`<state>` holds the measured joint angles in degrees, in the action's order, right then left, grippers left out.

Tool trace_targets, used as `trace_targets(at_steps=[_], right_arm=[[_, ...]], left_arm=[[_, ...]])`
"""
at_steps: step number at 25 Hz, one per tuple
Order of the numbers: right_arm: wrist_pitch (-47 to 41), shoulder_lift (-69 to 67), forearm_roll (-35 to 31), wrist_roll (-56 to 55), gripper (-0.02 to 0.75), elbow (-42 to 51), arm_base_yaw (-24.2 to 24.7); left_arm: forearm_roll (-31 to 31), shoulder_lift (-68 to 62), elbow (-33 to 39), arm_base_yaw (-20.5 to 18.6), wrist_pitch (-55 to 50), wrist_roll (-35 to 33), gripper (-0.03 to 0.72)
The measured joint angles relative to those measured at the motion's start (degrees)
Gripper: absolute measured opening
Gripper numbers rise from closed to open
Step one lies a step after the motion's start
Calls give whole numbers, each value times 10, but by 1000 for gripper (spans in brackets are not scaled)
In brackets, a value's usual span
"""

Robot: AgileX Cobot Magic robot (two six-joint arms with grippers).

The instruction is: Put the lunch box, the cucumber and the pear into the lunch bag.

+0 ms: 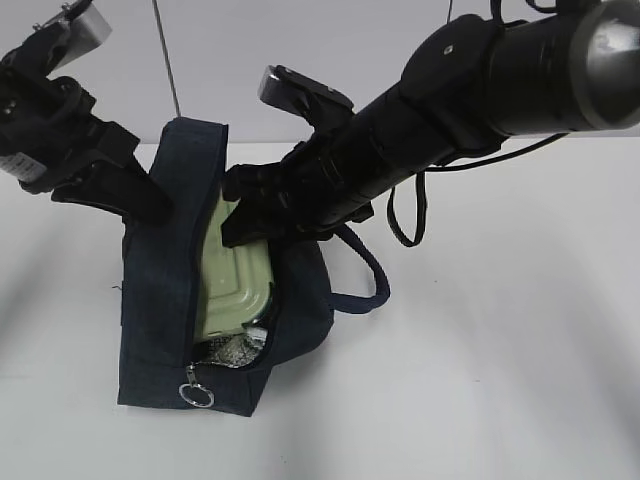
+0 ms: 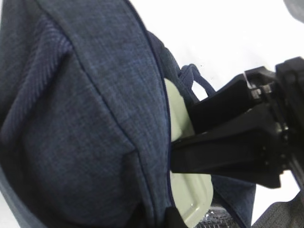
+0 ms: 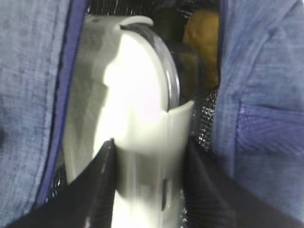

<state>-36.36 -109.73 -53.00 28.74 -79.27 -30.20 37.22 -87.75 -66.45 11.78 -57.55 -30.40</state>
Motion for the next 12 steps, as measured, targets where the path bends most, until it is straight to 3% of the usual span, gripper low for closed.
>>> trace_targets(at_steps=[4, 8, 12], right_arm=[[-19, -3, 16, 4, 316, -7, 0], [-54, 2, 46, 8, 504, -22, -1], [-66, 24, 66, 9, 555, -44, -3]], left_arm=[[1, 0, 0, 0, -3, -1, 18], [4, 0, 0, 0, -3, -2, 18], [4, 0, 0, 0, -2, -2, 18]])
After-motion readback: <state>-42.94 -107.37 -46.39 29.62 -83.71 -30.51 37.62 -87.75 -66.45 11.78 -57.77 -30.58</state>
